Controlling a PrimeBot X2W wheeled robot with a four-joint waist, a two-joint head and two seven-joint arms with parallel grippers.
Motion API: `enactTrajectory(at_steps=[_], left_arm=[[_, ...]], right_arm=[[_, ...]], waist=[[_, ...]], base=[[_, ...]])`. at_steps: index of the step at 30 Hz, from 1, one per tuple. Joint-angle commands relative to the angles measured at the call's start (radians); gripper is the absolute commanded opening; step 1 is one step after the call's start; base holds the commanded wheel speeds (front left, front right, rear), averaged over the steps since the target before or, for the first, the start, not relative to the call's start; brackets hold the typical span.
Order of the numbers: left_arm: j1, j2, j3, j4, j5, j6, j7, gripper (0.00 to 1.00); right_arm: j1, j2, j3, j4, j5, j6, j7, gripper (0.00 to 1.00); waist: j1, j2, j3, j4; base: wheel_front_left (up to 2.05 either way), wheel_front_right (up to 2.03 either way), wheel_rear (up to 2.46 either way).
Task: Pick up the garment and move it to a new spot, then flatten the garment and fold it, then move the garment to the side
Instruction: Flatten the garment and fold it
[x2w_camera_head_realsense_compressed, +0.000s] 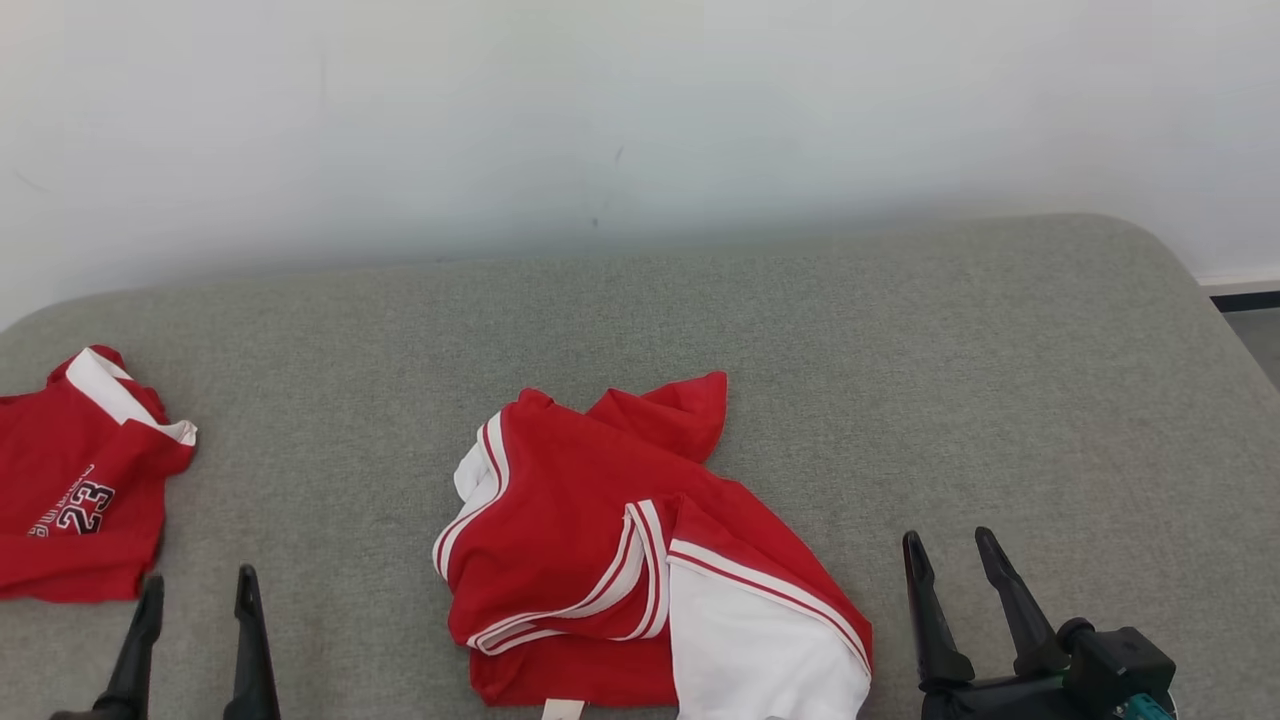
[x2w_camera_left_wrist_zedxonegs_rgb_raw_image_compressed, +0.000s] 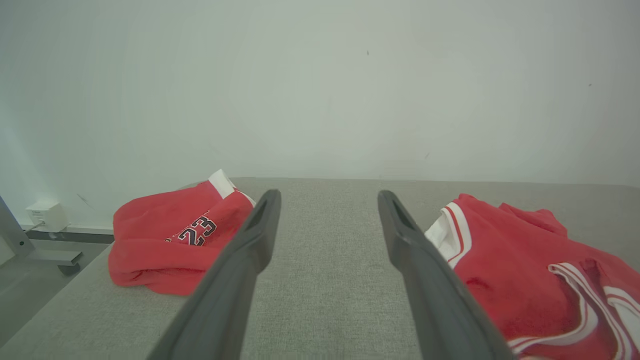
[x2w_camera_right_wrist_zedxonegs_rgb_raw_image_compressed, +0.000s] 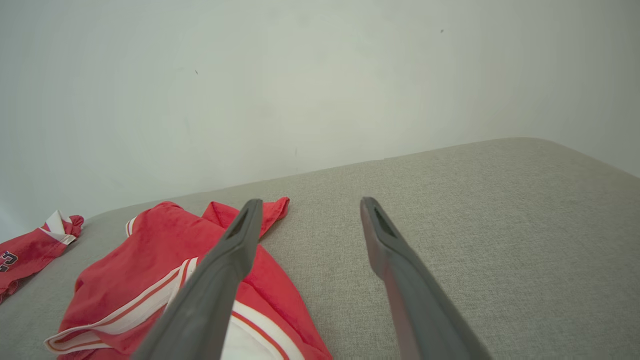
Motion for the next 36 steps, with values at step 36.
enactTrajectory(at_steps=[36], left_arm=[[-0.102,-0.134,0.046,0.099,0.084,-0.145,-0.001,1.00]], right_arm=[[-0.368,-0.010,0.237,0.512,-0.092,-0.003,0.083,1.00]], waist=[[0.0000,0.0000,0.084,0.192]], base=[[0.00,0.00,0.00]])
